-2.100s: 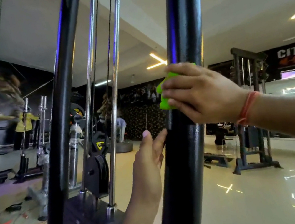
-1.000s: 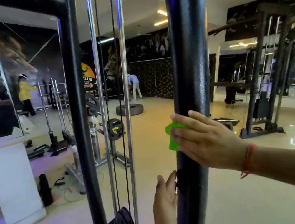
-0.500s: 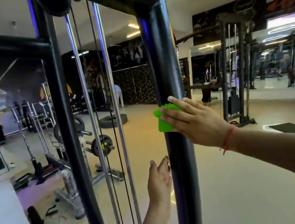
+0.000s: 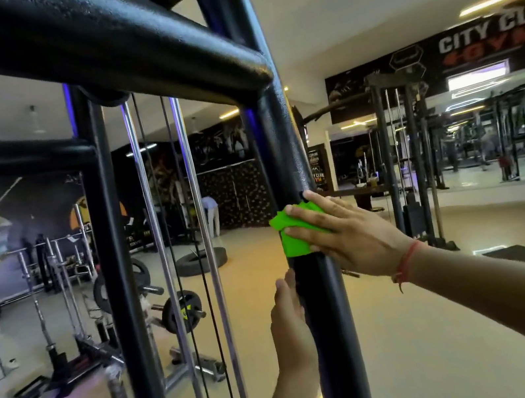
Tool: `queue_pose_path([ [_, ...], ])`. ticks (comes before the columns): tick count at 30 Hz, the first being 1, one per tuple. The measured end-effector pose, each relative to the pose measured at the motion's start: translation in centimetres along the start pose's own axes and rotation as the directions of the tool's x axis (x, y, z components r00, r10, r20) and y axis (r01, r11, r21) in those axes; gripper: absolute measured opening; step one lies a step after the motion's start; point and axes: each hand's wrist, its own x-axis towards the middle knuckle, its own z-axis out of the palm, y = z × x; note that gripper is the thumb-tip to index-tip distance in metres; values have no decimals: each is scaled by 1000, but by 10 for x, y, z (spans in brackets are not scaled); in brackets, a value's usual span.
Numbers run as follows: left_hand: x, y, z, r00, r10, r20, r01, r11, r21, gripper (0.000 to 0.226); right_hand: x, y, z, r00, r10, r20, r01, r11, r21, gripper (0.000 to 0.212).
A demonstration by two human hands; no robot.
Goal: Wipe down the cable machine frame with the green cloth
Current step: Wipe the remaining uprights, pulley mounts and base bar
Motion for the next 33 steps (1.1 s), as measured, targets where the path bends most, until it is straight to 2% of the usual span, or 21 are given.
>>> queue_pose_path([
  [2, 10, 14, 10, 998, 66, -15, -66, 998, -23, 38, 25, 10, -9, 979, 197, -49, -187, 970, 158, 54],
  [3, 15, 21, 16, 994, 105, -14, -106, 994, -24, 39, 34, 10, -12, 947, 314, -60, -289, 920, 263, 54],
  [5, 24, 40, 28, 982, 187, 1, -187, 982, -11, 42, 42, 3, -9, 909, 405, -96, -347, 864, 366, 54],
  [9, 41, 76, 42, 953, 296, 59, -299, 953, 48, 46, 38, 4, 6, 928, 323, -184, -227, 884, 409, 51],
  [13, 53, 107, 56, 937, 348, 22, -349, 934, 75, 63, 80, 26, -6, 834, 494, -246, -267, 751, 604, 49],
  [15, 59, 120, 62, 935, 353, 22, -354, 931, 93, 56, 91, 24, -7, 791, 563, -240, -281, 682, 675, 48],
  [17, 65, 130, 66, 926, 377, 34, -378, 914, 145, 46, 90, 18, -2, 784, 564, -259, -277, 691, 667, 49],
  [20, 69, 145, 74, 908, 415, 56, -416, 878, 235, 53, 101, 31, -9, 781, 552, -291, -223, 683, 695, 52],
  [23, 72, 163, 83, 889, 457, 27, -445, 849, 286, 55, 133, 55, -30, 703, 673, -229, -211, 506, 837, 58],
  [24, 74, 168, 85, 879, 477, 27, -460, 831, 311, 51, 137, 57, -31, 680, 704, -206, -214, 459, 862, 58],
  [25, 75, 173, 87, 870, 492, 40, -474, 811, 342, 49, 136, 55, -29, 676, 709, -203, -219, 456, 863, 58],
  [28, 68, 188, 93, 849, 524, 74, -493, 732, 470, 44, 115, 42, -12, 719, 654, -236, -195, 516, 834, 57],
  [30, 65, 198, 96, 827, 553, 98, -516, 680, 521, 39, 113, 47, -12, 729, 652, -206, -160, 455, 876, 55],
  [33, 66, 219, 102, 790, 575, 213, -566, 550, 615, 37, 141, 67, -30, 655, 745, -124, -182, 315, 931, 55],
])
